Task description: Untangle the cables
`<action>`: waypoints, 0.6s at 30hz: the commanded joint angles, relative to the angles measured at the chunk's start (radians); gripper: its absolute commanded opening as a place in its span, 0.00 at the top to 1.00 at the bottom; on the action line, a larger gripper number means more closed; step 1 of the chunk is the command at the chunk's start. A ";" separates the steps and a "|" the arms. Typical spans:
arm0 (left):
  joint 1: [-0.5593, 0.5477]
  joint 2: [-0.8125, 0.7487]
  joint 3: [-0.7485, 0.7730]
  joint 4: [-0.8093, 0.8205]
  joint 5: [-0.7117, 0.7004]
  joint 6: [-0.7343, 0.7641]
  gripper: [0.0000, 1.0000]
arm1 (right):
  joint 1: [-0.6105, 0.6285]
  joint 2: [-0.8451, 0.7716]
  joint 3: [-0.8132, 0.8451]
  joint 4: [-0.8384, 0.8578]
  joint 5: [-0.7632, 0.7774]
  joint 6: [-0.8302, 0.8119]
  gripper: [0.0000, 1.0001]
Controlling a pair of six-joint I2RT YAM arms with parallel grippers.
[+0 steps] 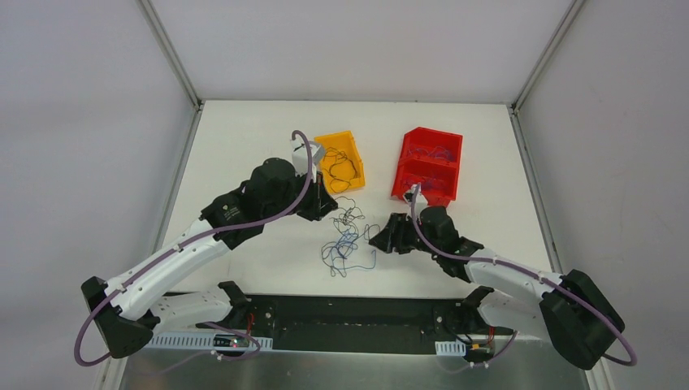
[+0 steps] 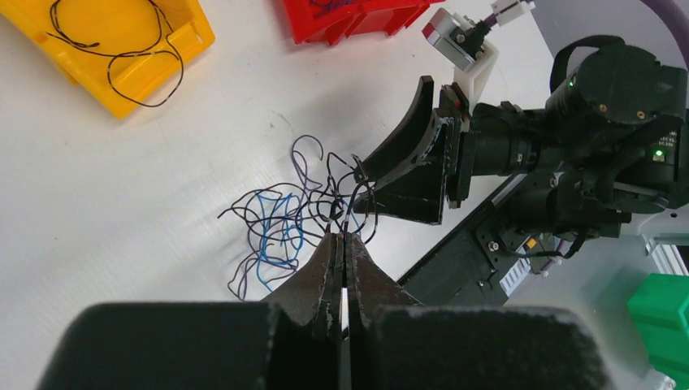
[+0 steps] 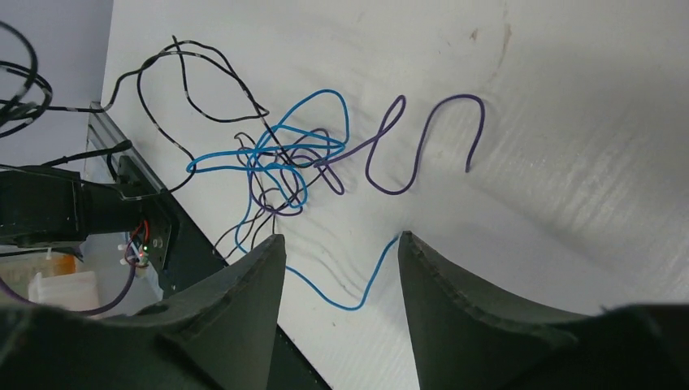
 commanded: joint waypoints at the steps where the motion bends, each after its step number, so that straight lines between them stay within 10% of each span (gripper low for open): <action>1: -0.003 -0.023 -0.012 0.043 -0.055 0.015 1.00 | 0.077 -0.004 0.013 0.127 0.183 -0.017 0.44; 18: -0.004 -0.043 0.002 0.043 -0.040 -0.003 1.00 | 0.357 0.240 0.114 0.297 0.455 -0.168 0.44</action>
